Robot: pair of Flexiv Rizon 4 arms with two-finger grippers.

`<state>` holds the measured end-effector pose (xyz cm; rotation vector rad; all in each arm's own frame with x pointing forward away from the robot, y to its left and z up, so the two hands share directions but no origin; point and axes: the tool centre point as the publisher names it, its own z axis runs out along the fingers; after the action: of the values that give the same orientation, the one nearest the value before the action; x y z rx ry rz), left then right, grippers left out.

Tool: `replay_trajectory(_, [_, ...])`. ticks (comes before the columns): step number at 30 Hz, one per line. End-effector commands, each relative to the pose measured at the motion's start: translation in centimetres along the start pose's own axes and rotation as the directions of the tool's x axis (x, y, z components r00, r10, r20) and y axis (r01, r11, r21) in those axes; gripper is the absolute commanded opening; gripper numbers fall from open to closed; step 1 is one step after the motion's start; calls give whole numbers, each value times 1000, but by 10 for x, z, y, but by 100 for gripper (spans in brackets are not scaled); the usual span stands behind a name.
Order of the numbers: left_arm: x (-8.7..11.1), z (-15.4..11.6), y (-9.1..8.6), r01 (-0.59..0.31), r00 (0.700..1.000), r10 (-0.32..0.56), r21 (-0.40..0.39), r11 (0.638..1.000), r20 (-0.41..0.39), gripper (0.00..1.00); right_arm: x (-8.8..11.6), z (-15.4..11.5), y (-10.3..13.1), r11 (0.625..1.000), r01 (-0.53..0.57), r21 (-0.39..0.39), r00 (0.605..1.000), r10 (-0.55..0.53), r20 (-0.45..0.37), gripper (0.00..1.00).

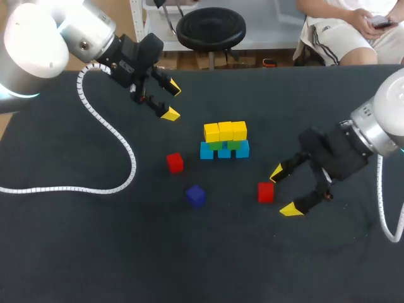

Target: Place the blue cubes, place green cubes on the blue cubes, place the yellow cubes on the green cubes, then place the red cubes on the yellow cubes, and place purple cube on the red cubes.

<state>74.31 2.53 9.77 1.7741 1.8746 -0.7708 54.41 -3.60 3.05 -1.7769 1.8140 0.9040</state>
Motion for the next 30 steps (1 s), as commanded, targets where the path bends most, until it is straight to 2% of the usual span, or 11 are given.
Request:
replay_trajectory(1, [-1,0,2,1,1000,-1,5,1000,-4,100,-5,0,2,1000,-1,19,1000,1,1,100])
replay_trajectory(7, [-1,0,2,1,1000,-1,5,1000,-4,100,-9,4,-1,999,11,38,1000,-12,3,100])
replay_trajectory(30, [-1,0,2,1,1000,-1,5,1000,-4,100,5,20,-8,1000,-2,27,1000,1,21,100])
